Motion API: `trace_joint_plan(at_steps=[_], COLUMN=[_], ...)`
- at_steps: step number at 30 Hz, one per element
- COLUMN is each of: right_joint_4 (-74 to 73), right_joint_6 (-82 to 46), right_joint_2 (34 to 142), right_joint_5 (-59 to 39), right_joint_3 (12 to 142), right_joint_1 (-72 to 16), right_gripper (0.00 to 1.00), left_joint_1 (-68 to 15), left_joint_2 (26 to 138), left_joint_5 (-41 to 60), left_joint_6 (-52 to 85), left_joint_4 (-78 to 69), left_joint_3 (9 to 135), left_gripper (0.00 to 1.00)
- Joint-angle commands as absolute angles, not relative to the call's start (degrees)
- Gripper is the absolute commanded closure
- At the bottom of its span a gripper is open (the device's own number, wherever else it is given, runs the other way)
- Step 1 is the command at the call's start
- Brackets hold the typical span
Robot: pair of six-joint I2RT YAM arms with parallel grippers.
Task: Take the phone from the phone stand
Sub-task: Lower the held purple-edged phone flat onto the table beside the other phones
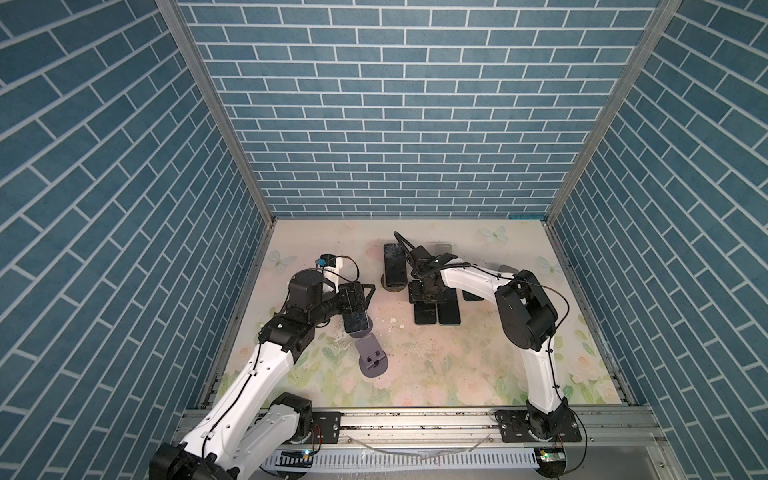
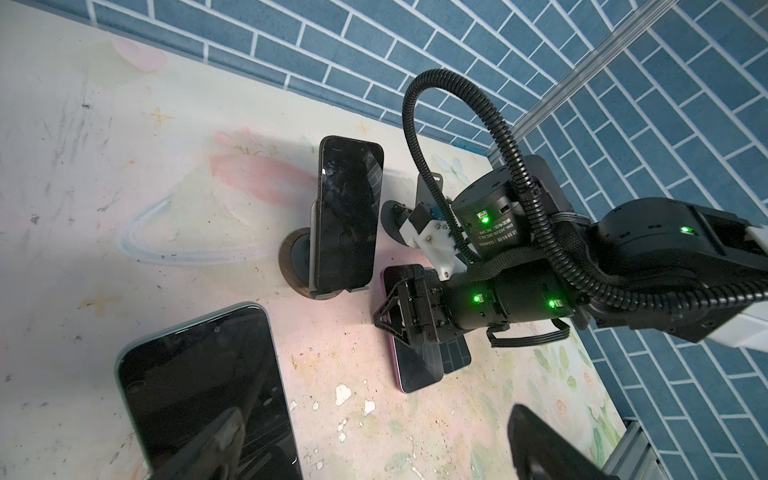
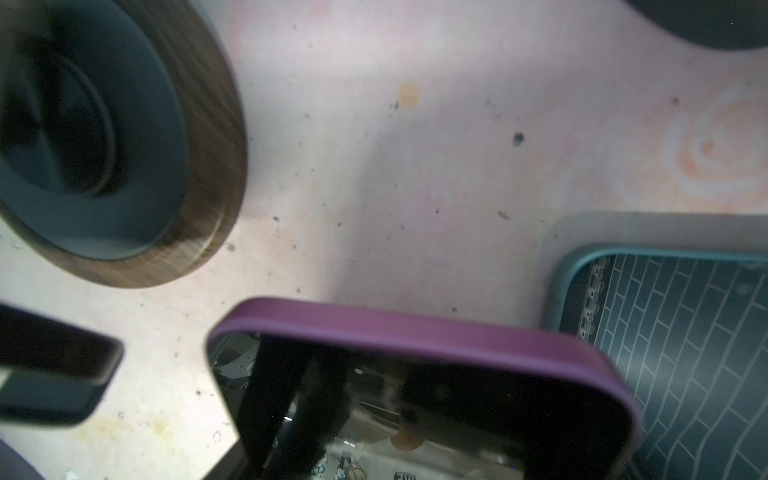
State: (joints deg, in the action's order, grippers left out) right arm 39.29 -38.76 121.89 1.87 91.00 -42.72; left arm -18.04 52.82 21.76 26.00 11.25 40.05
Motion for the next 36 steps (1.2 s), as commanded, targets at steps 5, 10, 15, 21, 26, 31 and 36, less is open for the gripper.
trace_joint_plan(at_steps=[5, 10, 15, 21, 26, 31, 36], right_joint_4=[39.69, 39.02, 39.14, 39.9, 40.07, 40.23, 40.25], right_joint_6=[-41.11, -42.18, -42.56, -42.63, -42.71, -42.8, -42.8], right_joint_2=[125.06, 126.08, 127.4, 127.97, 128.14, 128.32, 128.33], right_joint_5=[-0.79, -2.06, -2.2, -2.2, -2.04, -2.2, -2.11], right_joint_3=[89.8, 89.87, 90.14, 90.36, 89.92, 89.77, 89.82], right_joint_1=[-43.24, -43.25, -43.31, -43.29, -43.37, -43.42, -43.33], right_gripper=[0.33, 0.31, 0.3, 0.29, 0.27, 0.23, 0.2], left_joint_1=[-18.37, -18.35, -18.37, -18.37, -18.34, -18.37, -18.37], left_joint_2=[53.36, 52.91, 52.32, 52.21, 51.76, 51.25, 50.55], left_joint_5=[20.77, 19.95, 19.33, 19.21, 18.98, 18.89, 18.49], left_joint_6=[24.35, 23.57, 23.2, 23.12, 23.06, 23.05, 22.91], left_joint_4=[9.67, 10.81, 11.09, 11.1, 11.03, 11.28, 11.6], left_joint_3=[40.19, 40.18, 40.17, 38.85, 38.39, 38.07, 37.8], left_gripper=[0.0, 0.0, 0.0, 0.0, 0.0, 0.0, 0.0])
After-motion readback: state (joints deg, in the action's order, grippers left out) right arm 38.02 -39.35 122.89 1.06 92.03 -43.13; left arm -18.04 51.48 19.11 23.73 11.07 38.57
